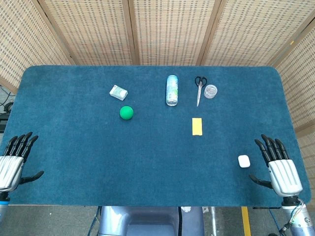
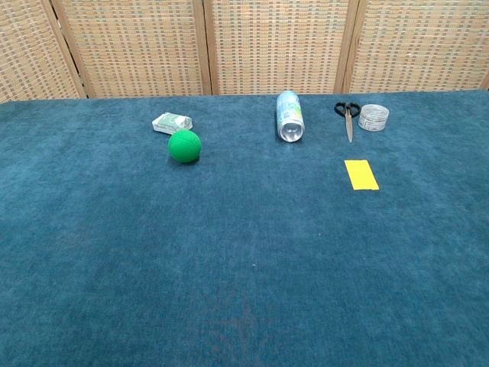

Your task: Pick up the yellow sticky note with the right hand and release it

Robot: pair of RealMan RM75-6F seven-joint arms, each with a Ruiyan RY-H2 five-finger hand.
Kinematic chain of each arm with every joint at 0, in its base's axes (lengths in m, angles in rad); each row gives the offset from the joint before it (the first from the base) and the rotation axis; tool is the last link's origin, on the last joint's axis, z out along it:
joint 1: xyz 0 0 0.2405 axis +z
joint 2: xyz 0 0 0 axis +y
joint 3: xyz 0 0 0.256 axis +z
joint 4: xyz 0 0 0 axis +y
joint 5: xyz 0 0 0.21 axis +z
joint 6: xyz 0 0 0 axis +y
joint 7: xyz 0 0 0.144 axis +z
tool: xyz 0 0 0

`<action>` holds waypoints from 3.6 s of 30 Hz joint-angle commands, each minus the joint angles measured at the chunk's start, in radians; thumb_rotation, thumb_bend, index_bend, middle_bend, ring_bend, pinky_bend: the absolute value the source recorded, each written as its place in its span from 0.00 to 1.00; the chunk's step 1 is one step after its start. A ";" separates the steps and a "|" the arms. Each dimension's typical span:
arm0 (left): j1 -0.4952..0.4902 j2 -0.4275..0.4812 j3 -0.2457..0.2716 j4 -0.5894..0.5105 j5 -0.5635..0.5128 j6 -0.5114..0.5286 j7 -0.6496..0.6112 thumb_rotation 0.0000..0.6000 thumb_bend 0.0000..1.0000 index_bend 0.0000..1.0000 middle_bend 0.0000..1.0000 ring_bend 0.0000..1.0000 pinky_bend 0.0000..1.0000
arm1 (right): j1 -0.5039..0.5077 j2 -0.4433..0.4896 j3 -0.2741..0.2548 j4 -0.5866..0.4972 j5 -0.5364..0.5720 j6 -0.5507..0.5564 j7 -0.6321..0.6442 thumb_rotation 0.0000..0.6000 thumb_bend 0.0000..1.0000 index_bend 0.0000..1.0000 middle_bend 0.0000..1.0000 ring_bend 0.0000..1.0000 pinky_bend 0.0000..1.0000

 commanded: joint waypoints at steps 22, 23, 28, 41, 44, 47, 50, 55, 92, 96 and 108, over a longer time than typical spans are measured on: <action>-0.014 -0.004 -0.005 0.007 -0.009 -0.023 0.018 1.00 0.00 0.02 0.00 0.00 0.00 | 0.260 -0.102 0.131 0.129 0.075 -0.300 -0.041 1.00 0.00 0.08 0.00 0.00 0.01; -0.015 -0.005 -0.006 0.008 -0.011 -0.025 0.021 1.00 0.00 0.02 0.00 0.00 0.00 | 0.293 -0.114 0.144 0.151 0.086 -0.341 -0.041 1.00 0.01 0.08 0.00 0.00 0.01; -0.018 -0.004 -0.008 0.002 -0.021 -0.033 0.029 1.00 0.00 0.02 0.00 0.00 0.00 | 0.413 -0.177 0.175 0.252 0.122 -0.485 -0.049 1.00 0.07 0.12 0.00 0.00 0.01; -0.021 0.000 -0.008 -0.008 -0.032 -0.045 0.030 1.00 0.00 0.02 0.00 0.00 0.00 | 0.588 -0.359 0.177 0.473 0.197 -0.702 -0.104 1.00 0.24 0.17 0.00 0.00 0.01; -0.022 0.002 -0.007 -0.011 -0.032 -0.048 0.029 1.00 0.00 0.02 0.00 0.00 0.00 | 0.610 -0.394 0.175 0.514 0.212 -0.722 -0.114 1.00 0.26 0.18 0.00 0.00 0.01; -0.023 0.003 -0.007 -0.012 -0.032 -0.050 0.025 1.00 0.00 0.02 0.00 0.00 0.00 | 0.621 -0.414 0.169 0.535 0.216 -0.732 -0.125 1.00 0.26 0.18 0.00 0.00 0.01; -0.023 0.004 -0.006 -0.013 -0.032 -0.051 0.022 1.00 0.00 0.02 0.00 0.00 0.00 | 0.631 -0.439 0.161 0.559 0.221 -0.741 -0.136 1.00 0.26 0.19 0.00 0.00 0.01; -0.025 0.005 -0.006 -0.015 -0.033 -0.054 0.020 1.00 0.00 0.02 0.00 0.00 0.00 | 0.647 -0.477 0.150 0.604 0.226 -0.754 -0.154 1.00 0.26 0.20 0.00 0.00 0.01; -0.028 0.010 -0.007 -0.024 -0.042 -0.061 0.008 1.00 0.00 0.02 0.00 0.00 0.00 | 0.728 -0.640 0.129 0.861 0.308 -0.822 -0.245 1.00 0.36 0.23 0.00 0.00 0.02; -0.028 0.009 -0.006 -0.024 -0.042 -0.060 0.008 1.00 0.00 0.02 0.00 0.00 0.00 | 0.731 -0.661 0.143 0.910 0.322 -0.799 -0.255 1.00 0.36 0.23 0.01 0.00 0.04; -0.027 0.008 -0.006 -0.022 -0.040 -0.057 0.011 1.00 0.00 0.02 0.00 0.00 0.00 | 0.712 -0.645 0.184 0.929 0.349 -0.703 -0.232 1.00 0.35 0.23 0.01 0.00 0.04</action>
